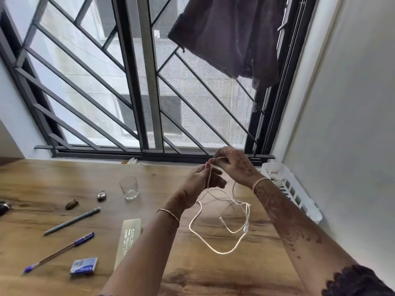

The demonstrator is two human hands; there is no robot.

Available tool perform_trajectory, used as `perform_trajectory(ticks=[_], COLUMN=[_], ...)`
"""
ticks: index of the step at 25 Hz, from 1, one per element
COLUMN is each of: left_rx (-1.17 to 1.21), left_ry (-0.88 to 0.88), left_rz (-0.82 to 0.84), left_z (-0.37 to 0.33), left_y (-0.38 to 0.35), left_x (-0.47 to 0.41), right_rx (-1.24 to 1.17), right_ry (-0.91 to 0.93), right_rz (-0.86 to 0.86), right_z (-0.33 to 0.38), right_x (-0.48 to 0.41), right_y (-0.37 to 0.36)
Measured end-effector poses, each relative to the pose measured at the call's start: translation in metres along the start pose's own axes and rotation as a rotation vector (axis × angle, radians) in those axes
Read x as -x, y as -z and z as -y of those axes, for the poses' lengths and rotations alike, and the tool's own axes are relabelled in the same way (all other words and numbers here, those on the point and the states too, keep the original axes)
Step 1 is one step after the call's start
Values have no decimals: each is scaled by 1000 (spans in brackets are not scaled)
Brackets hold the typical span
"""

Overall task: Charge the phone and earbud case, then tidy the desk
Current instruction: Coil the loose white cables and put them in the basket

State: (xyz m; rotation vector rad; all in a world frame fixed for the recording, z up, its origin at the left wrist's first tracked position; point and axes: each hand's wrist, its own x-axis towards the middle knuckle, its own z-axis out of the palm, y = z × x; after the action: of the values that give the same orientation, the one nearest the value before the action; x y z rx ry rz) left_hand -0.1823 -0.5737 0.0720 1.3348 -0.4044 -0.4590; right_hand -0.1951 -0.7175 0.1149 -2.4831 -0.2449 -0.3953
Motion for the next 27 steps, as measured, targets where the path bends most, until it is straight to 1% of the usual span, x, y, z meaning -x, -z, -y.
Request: perform_trajectory(ticks=[2,4,5,7,9,11,13,14,16,17,19,20,22,23,25,27], left_rx=[55,189,274,434,594,662,599,513,228,53,-245,-355,-523,-551,-515,-457], left_ry=[7,11,19,31,30,5,-32,-55,-102,-121,-163,-182,-202,-206,-199,-147], left_rz=[-5,-3,6,6,-17,-82,-149,-178,-237,-254,-262,-252,-236,-223,-200,-171], left_z=[-8,-14,-17,-21,-24,-26,-24,-21,-11,-5,6,9,14,16,17,15], left_y=[0,1,0,-2,-6,-8,-7,-4,2,5,8,8,10,10,11,12], left_x=[1,-1,-3,-8,-14,-22,-32,-38,-50,-54,-58,-57,-55,-53,-51,-49], right_rx=[-225,-518,-607,-639,-612,-592,-517,-460,-366,-369,-480,-538,-571,-563,-567,-645], right_ry=[-34,-99,-132,-205,-273,-330,-354,-347,-326,-324,-353,-363,-357,-354,-380,-425], right_rz=[-56,-109,-116,-110,-89,-32,53,95,142,143,103,77,43,35,15,-10], right_z=[2,3,3,2,-2,-5,-4,-4,-1,0,0,-2,-6,-8,-12,-16], right_x=[-2,2,3,7,10,15,20,23,26,26,26,25,21,18,13,8], right_y=[7,0,-6,-16,-27,-37,-42,-43,-41,-39,-35,-32,-28,-27,-23,-20])
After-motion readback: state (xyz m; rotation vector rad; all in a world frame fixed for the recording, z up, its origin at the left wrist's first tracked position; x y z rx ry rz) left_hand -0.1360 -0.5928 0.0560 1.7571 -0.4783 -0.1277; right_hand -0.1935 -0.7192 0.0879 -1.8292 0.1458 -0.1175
